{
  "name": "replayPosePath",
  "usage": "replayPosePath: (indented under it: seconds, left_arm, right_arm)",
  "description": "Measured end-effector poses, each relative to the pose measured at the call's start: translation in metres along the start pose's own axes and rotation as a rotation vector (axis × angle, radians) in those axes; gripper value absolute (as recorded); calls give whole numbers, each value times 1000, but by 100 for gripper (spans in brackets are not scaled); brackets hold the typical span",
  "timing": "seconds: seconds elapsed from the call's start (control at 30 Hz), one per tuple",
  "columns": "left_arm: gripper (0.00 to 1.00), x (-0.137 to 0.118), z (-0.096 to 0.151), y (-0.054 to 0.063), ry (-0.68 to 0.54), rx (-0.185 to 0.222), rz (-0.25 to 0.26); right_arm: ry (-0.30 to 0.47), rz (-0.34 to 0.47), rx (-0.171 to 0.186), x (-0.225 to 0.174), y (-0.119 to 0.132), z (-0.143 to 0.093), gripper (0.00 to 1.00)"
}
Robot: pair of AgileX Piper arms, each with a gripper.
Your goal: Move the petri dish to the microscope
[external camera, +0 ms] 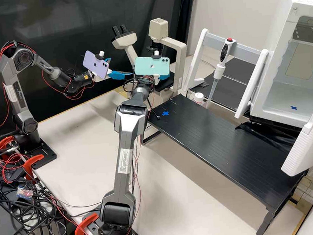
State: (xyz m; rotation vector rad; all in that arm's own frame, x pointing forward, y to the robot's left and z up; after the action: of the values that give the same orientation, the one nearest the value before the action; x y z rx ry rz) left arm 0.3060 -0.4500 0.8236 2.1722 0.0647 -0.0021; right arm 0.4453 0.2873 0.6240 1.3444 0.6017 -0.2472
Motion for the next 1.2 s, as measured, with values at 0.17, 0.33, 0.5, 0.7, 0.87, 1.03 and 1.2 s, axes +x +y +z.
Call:
replayPosePath:
  seconds: [0.17,0.33,0.5,0.7,0.87,1.03,1.2]
  left_arm:
    - [100,0,0,0,0,0,0]
    - [100,0,0,0,0,0,0]
    - [100,0,0,0,0,0,0]
    - [100,0,0,0,0,0,0]
    - [100,0,0,0,0,0,0]
    - [100,0,0,0,0,0,0]
    - [100,0,0,0,0,0,0]
  right_arm:
    - [0,0,0,0,0,0,100]
    - [-3,-4,-24,0,-1,1,100]
    - [-17,-20,-35,-2,-6,5,100]
    - [-22,-5,-45,-15,-4,6,100]
    - [-36,29,-45,-28,-5,7,100]
    - [-16,93,-81,-48,-4,8,100]
    - [42,128,-102,-79,-5,8,100]
